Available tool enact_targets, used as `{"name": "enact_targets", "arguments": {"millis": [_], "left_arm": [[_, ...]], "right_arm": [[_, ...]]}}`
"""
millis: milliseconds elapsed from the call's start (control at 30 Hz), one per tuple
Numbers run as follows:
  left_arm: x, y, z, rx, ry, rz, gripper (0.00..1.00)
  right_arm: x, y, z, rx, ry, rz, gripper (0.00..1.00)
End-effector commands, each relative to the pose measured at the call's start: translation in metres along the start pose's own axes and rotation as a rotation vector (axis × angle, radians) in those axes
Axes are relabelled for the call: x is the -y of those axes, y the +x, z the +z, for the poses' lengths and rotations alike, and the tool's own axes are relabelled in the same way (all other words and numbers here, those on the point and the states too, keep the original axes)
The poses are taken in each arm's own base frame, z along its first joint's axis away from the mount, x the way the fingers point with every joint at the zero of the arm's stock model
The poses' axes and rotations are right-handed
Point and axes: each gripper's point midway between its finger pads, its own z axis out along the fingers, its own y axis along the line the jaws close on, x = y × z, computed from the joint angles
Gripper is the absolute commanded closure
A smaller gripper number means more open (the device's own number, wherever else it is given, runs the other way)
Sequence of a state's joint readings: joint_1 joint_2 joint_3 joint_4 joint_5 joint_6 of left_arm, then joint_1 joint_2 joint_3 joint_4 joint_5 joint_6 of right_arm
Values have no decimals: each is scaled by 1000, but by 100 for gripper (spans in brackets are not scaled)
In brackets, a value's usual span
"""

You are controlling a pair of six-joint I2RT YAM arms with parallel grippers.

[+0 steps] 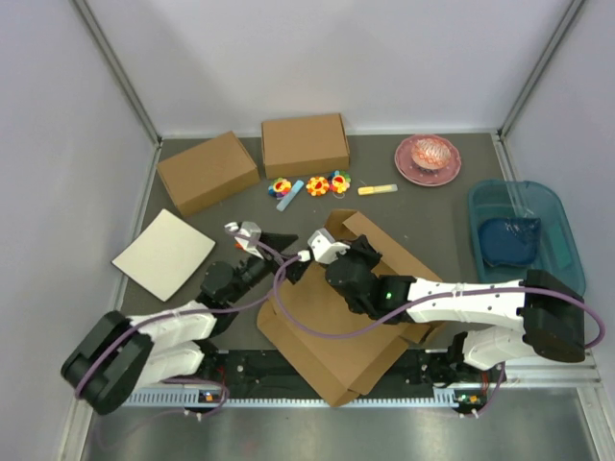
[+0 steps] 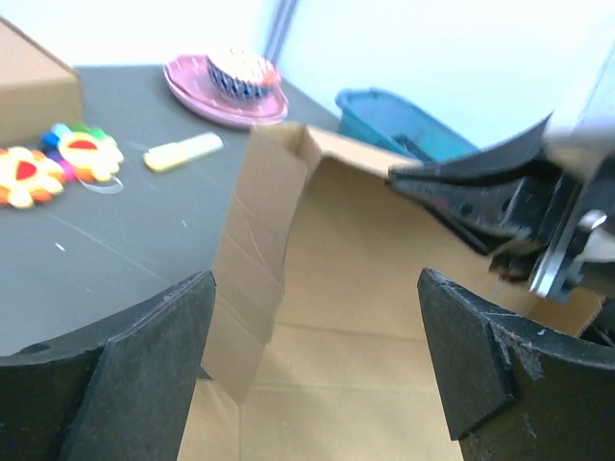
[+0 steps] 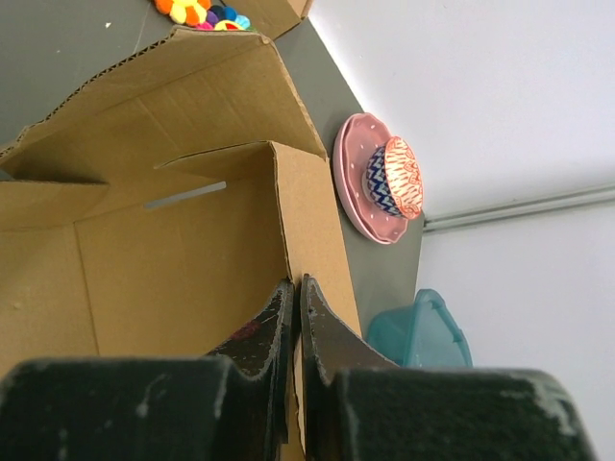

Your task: Fold the paper box

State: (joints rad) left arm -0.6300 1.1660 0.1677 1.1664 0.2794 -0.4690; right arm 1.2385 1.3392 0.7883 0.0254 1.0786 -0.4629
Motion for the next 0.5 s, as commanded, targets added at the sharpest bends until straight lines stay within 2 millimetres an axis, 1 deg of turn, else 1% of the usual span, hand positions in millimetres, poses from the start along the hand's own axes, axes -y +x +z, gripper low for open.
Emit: {"name": "enact_targets", "arguments": {"millis": [0, 33, 67, 100, 133, 167, 200, 267, 300, 367, 400, 467], "left_arm": [[-24, -10, -10, 18, -157, 69, 9], [-29, -19, -10, 43, -199, 74, 9], [-34, -22, -10, 54, -231, 74, 9], [-42, -20, -12, 43, -271, 69, 9], [-49, -24, -9, 57, -317, 48, 10], [-62, -28, -10, 75, -393, 42, 10], [-68, -28, -8, 68, -422, 42, 11], [-78, -25, 2, 46, -459, 44, 12], [-82, -21, 11, 24, -464, 43, 12], [-80, -18, 23, 2, -437, 39, 12], [-85, -14, 31, -13, -441, 34, 12], [-87, -13, 39, -15, -437, 29, 12]], "right_arm": [[-12, -4, 0, 6, -52, -10, 100], [-12, -4, -1, 8, -51, -20, 100], [-12, -6, -2, 15, -51, -21, 100], [-13, -7, -3, 20, -53, -30, 100], [-13, -8, -4, 22, -55, -37, 100], [-14, -7, -4, 22, -54, -50, 100], [-16, -12, -6, 38, -50, -42, 100], [-20, -11, -7, 36, -39, -93, 100], [-21, -13, -8, 47, -36, -112, 100], [-27, -10, -8, 41, -28, -148, 100], [-29, -11, -8, 44, -25, -158, 100], [-33, -10, -10, 44, -23, -175, 100]]}}
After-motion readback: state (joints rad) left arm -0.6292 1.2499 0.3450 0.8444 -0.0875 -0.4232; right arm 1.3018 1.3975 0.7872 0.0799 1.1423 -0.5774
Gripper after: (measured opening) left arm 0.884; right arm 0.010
